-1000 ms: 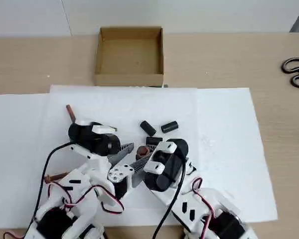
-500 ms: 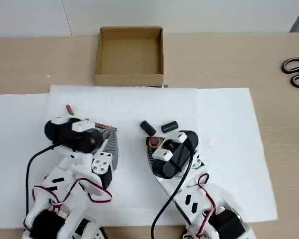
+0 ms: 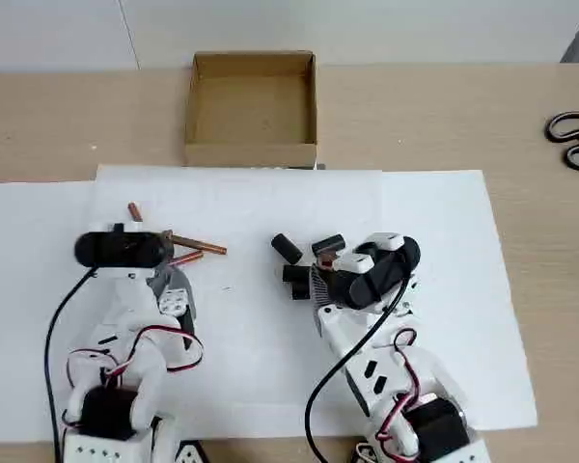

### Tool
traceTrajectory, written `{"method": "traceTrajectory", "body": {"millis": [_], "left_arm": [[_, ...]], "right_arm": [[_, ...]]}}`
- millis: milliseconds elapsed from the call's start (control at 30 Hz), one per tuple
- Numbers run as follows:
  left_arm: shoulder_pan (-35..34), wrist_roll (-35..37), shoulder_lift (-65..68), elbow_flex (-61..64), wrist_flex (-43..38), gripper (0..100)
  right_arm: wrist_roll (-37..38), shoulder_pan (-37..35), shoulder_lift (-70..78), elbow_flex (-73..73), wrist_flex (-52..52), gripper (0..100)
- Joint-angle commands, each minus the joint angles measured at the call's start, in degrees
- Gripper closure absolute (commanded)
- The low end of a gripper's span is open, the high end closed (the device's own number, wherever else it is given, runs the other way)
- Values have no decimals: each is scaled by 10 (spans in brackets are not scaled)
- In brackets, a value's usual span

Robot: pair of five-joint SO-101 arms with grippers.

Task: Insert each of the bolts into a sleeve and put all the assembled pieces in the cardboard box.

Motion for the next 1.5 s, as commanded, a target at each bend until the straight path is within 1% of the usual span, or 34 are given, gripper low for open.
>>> {"method": "traceTrajectory", "body": {"millis": [0, 100, 167, 333, 433, 867, 1200, 1467], "left_arm": [[-2, -5, -4, 22, -18, 994], [-4, -6, -4, 51, -39, 994], [-4, -7, -4, 74, -58, 994], [-4, -7, -4, 116, -132, 994], [-2, -7, -4, 119, -152, 994], [0, -11, -4, 120, -152, 994], [0, -7, -4, 120, -152, 994], [-4, 6, -4, 120, -152, 994]], "right_arm": [[-7, 3, 1, -8, -23, 996], [-9, 4, 40, -35, -28, 997], [-8, 6, 91, -67, -47, 997], [-7, 56, 283, -180, -101, 997], [-7, 76, 400, -256, -133, 997], [-7, 79, 805, -535, -294, 996], [-7, 80, 1105, -798, -361, 996], [-6, 81, 1332, -1029, -364, 995]]}}
